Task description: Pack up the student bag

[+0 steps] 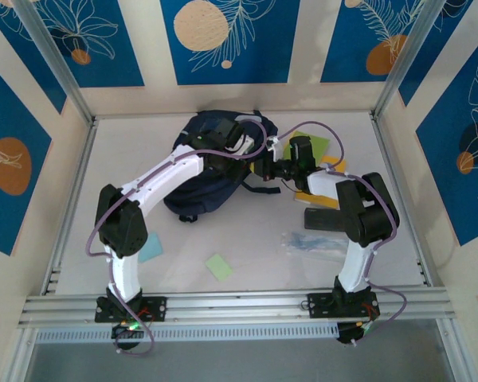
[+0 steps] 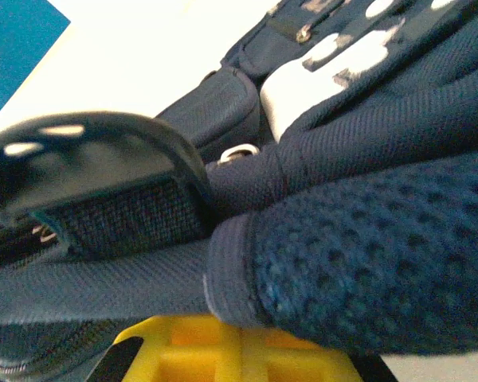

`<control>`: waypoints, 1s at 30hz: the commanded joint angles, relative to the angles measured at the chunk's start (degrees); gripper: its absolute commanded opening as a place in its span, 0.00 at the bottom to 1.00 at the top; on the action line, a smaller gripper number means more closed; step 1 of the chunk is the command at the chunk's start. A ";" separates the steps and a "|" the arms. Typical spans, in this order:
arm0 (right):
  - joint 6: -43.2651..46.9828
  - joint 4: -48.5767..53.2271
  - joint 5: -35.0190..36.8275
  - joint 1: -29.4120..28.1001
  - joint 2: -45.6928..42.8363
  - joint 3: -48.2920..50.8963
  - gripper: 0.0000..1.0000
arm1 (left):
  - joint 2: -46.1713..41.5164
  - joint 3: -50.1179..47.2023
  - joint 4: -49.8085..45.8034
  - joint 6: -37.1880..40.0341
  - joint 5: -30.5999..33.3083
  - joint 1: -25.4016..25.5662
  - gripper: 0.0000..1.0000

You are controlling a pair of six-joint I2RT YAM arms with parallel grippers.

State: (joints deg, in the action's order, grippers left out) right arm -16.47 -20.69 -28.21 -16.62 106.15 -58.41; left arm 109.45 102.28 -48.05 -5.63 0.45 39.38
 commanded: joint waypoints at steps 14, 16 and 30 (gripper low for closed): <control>8.60 27.57 -7.02 -4.50 -10.87 -0.53 0.00 | 2.25 2.95 3.56 -0.76 -1.55 -0.86 0.00; 8.73 28.82 -7.15 -5.53 -12.06 -0.06 0.00 | 2.51 2.80 3.84 -1.09 -2.02 -0.89 0.00; 1.29 22.18 -3.60 -10.66 -17.64 9.25 0.00 | 4.30 2.40 9.97 -8.05 -7.82 -0.74 0.00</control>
State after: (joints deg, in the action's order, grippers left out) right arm -11.88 1.37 -27.51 -24.77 93.43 -52.86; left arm 113.14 102.61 -48.88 -10.26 -5.82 39.46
